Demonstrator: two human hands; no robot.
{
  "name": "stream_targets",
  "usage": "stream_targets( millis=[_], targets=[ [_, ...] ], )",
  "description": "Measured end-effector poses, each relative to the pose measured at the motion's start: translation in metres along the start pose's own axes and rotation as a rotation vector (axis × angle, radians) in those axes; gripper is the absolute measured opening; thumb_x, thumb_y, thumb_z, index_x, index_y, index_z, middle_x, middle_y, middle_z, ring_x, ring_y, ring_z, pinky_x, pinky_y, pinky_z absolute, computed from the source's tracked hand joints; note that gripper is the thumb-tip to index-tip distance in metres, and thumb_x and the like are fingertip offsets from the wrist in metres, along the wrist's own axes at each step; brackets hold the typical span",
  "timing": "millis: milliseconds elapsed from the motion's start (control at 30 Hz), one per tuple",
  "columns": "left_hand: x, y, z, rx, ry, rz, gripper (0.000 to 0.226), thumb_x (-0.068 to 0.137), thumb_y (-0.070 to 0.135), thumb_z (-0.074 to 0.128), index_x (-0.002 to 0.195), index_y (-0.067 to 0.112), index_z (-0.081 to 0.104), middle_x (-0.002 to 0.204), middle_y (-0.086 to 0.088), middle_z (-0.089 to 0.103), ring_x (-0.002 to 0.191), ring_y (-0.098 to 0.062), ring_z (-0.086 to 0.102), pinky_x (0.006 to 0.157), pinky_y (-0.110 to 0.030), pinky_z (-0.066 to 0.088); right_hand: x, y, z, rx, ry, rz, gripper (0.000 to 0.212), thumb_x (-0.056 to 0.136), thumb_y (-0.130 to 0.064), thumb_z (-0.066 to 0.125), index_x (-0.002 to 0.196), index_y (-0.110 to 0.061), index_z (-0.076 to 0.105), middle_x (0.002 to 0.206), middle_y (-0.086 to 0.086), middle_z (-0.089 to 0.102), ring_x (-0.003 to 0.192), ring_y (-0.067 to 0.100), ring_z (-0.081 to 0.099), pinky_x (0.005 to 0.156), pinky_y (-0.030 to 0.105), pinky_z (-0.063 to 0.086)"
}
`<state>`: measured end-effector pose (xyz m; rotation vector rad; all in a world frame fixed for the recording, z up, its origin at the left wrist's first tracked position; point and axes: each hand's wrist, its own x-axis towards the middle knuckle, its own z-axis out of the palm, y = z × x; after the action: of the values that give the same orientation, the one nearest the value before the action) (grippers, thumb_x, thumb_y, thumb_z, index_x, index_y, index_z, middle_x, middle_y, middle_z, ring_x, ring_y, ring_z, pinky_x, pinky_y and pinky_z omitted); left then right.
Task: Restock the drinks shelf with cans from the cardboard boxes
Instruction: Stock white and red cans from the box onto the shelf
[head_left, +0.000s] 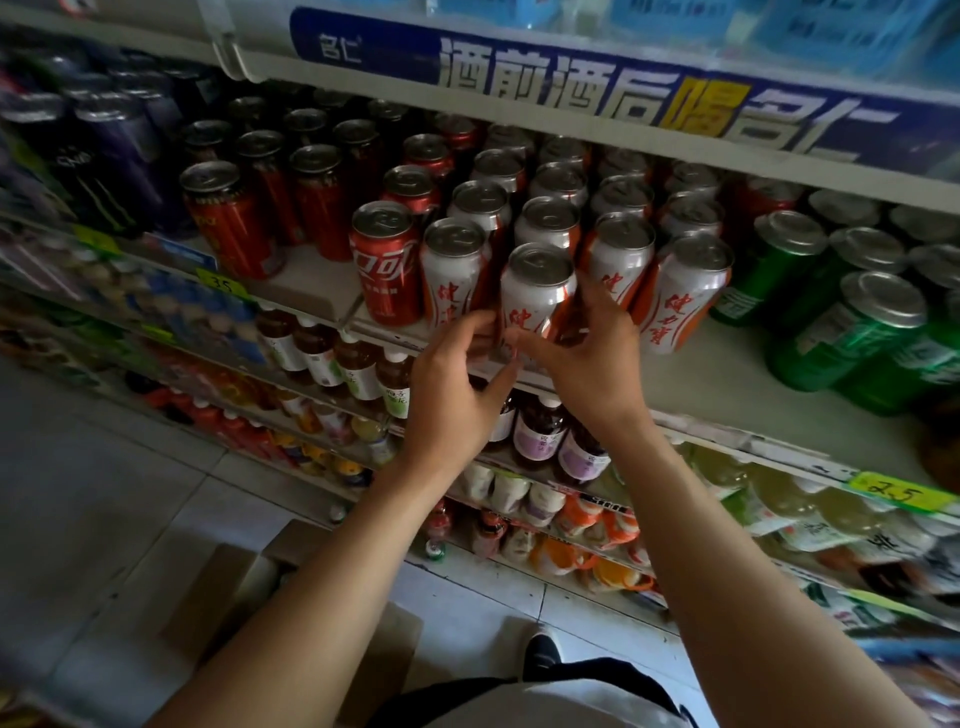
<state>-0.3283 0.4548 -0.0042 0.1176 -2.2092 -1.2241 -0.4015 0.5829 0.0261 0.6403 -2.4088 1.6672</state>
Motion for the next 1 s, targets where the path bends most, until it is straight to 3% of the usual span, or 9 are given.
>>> stream_targets(
  millis=[167, 400, 500, 600, 767, 900, 1000],
  targets=[
    [0.011, -0.005, -0.008, 0.021, -0.026, -0.008, 0.03, 0.085, 0.023, 0.074, 0.11, 0.01, 0.063, 0.098, 0.005, 0.069, 0.087, -0.005, 0.067, 0.071, -0.028, 0.057, -0.007, 0.006, 0.005, -0.052, 0.042, 0.006, 0.058, 0.073, -0.029, 0.086, 0.119, -0.013, 0.056, 0.088, -0.014, 0.063, 0.075, -0.006, 0.06, 0.064, 0.008, 0.044],
    [0.011, -0.01, -0.013, -0.022, -0.064, 0.002, 0.027, 0.086, 0.019, 0.074, 0.109, 0.009, 0.065, 0.099, 0.003, 0.07, 0.09, -0.006, 0.068, 0.075, -0.027, 0.059, -0.008, 0.014, 0.007, -0.218, 0.035, -0.02, 0.053, 0.072, -0.039, 0.086, 0.111, -0.013, 0.06, 0.099, -0.002, 0.069, 0.085, 0.008, 0.066, 0.069, 0.016, 0.053],
    [0.009, -0.014, -0.017, 0.001, -0.019, 0.024, 0.019, 0.085, 0.013, 0.073, 0.102, 0.009, 0.067, 0.092, 0.003, 0.07, 0.088, -0.006, 0.067, 0.074, -0.028, 0.058, -0.008, 0.012, 0.01, -0.215, 0.038, -0.008, 0.051, 0.074, -0.038, 0.085, 0.111, -0.013, 0.061, 0.098, -0.005, 0.07, 0.085, 0.005, 0.066, 0.068, 0.012, 0.051],
    [0.007, -0.016, -0.022, 0.076, 0.053, 0.077, 0.013, 0.084, 0.017, 0.075, 0.091, 0.009, 0.068, 0.086, 0.005, 0.068, 0.084, -0.005, 0.065, 0.073, -0.024, 0.055, -0.009, 0.008, 0.015, -0.217, 0.059, 0.007, 0.053, 0.074, -0.04, 0.085, 0.112, -0.013, 0.06, 0.096, -0.005, 0.071, 0.083, 0.005, 0.067, 0.068, 0.018, 0.054],
    [0.011, -0.021, -0.029, 0.09, 0.006, 0.044, 0.021, 0.083, 0.018, 0.075, 0.1, 0.01, 0.065, 0.095, 0.003, 0.068, 0.09, -0.007, 0.064, 0.08, -0.025, 0.054, -0.011, 0.005, 0.02, -0.242, 0.087, 0.004, 0.054, 0.076, -0.04, 0.083, 0.114, -0.012, 0.057, 0.096, -0.006, 0.07, 0.083, 0.006, 0.067, 0.068, 0.018, 0.054],
    [0.009, -0.022, -0.035, 0.06, -0.074, 0.051, 0.023, 0.085, 0.013, 0.072, 0.107, 0.011, 0.065, 0.102, 0.004, 0.067, 0.097, -0.006, 0.063, 0.079, -0.024, 0.056, -0.014, 0.008, 0.024, -0.287, 0.085, 0.008, 0.055, 0.079, -0.043, 0.077, 0.118, -0.012, 0.054, 0.1, -0.007, 0.067, 0.089, 0.013, 0.068, 0.073, 0.035, 0.058],
    [0.001, -0.022, -0.044, 0.06, -0.081, 0.084, 0.023, 0.086, 0.013, 0.071, 0.108, 0.009, 0.065, 0.106, 0.004, 0.067, 0.102, -0.004, 0.062, 0.084, -0.02, 0.052, -0.017, 0.01, 0.024, -0.38, 0.029, 0.003, 0.076, 0.08, -0.054, 0.072, 0.137, -0.012, 0.042, 0.121, 0.004, 0.064, 0.11, 0.023, 0.063, 0.085, 0.045, 0.056]
  ],
)
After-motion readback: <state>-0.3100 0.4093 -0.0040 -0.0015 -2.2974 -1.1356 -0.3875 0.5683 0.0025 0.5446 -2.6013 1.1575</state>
